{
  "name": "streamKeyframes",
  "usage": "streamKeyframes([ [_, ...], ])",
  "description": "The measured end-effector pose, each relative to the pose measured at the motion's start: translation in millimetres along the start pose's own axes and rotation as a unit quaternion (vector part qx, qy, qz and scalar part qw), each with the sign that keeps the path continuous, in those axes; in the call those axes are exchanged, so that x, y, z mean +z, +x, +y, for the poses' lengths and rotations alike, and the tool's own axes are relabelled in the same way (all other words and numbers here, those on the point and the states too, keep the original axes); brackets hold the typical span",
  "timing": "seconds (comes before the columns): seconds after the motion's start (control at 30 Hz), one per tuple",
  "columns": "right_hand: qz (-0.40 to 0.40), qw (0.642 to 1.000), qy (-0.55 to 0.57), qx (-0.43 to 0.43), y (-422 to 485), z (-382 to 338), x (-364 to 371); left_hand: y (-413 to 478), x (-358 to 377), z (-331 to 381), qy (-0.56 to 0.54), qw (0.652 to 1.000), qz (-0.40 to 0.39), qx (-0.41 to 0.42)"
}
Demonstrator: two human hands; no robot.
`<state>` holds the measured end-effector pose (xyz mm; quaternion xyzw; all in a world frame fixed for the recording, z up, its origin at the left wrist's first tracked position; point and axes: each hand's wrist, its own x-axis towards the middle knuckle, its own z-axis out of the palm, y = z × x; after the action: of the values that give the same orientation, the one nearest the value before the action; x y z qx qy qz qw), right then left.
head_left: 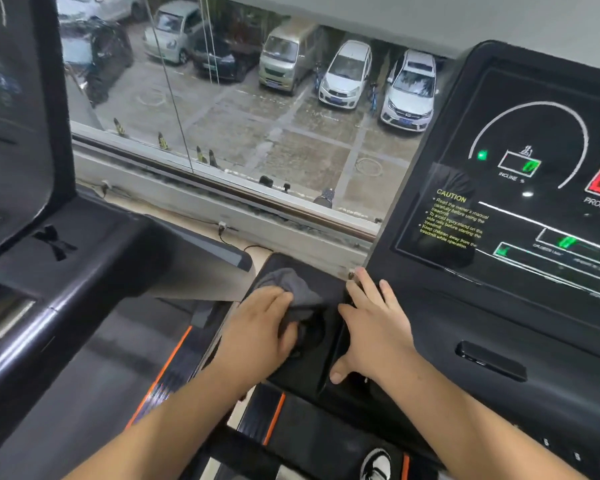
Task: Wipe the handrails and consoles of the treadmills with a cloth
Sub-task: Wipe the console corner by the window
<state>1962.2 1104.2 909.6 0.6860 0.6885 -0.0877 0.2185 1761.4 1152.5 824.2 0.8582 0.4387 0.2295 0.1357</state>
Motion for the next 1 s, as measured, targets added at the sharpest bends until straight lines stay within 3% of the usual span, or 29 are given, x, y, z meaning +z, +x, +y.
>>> streamKeyframes([
  [0.1,0.0,1.0,-0.005,-0.03,2,-9,-12,-20,-21,-22,-0.021,0.987,-0.001,-0.16],
  [0.17,-0.034,0.999,0.02,-0.021,9,-13,-21,-32,-26,-26,-0.045,0.977,-0.016,-0.206],
  [0.27,-0.058,0.998,-0.034,0.003,25,-26,-26,-46,-21,-13,0.027,0.989,-0.037,-0.142],
  [0.4,-0.044,0.993,-0.1,-0.039,43,-39,-17,-35,-14,-10,0.079,0.994,-0.04,-0.068],
  [0.47,-0.036,0.995,-0.079,-0.046,47,-33,-17,-12,-10,-16,0.088,0.993,-0.039,-0.071],
  [0.63,-0.11,0.99,-0.008,-0.087,33,-12,-27,80,18,-24,0.065,0.996,-0.027,-0.063],
  [0.73,-0.104,0.991,0.008,-0.083,35,-14,-29,121,27,-15,0.08,0.987,-0.094,-0.106],
  [0.77,-0.101,0.991,0.011,-0.081,36,-15,-29,124,28,-14,0.074,0.988,-0.084,-0.106],
  [0.87,-0.082,0.992,0.036,-0.087,35,-11,-23,90,19,-11,0.038,0.998,-0.018,-0.053],
  [1.0,-0.066,0.992,0.055,-0.092,34,-9,-18,0,-8,-10,0.053,0.995,-0.06,-0.056],
])
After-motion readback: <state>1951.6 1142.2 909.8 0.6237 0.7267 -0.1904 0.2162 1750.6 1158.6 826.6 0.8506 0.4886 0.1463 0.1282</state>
